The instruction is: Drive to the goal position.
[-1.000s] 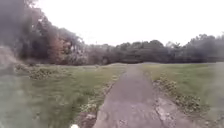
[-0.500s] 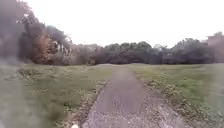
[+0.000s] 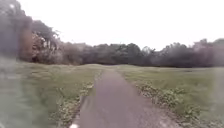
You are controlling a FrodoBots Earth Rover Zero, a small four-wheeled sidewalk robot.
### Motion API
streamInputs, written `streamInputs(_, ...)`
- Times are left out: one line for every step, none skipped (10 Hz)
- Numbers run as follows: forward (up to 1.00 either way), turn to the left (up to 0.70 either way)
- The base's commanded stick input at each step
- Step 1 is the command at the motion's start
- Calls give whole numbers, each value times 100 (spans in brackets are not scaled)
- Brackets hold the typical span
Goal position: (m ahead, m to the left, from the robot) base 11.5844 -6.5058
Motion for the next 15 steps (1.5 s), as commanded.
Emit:
streamInputs(85,1)
streamInputs(85,1)
streamInputs(85,1)
streamInputs(85,21)
streamInputs(85,28)
streamInputs(85,34)
streamInputs(85,33)
streamInputs(85,30)
streamInputs(85,22)
streamInputs(85,10)
streamInputs(85,1)
streamInputs(85,1)
streamInputs(85,1)
streamInputs(85,1)
streamInputs(85,1)
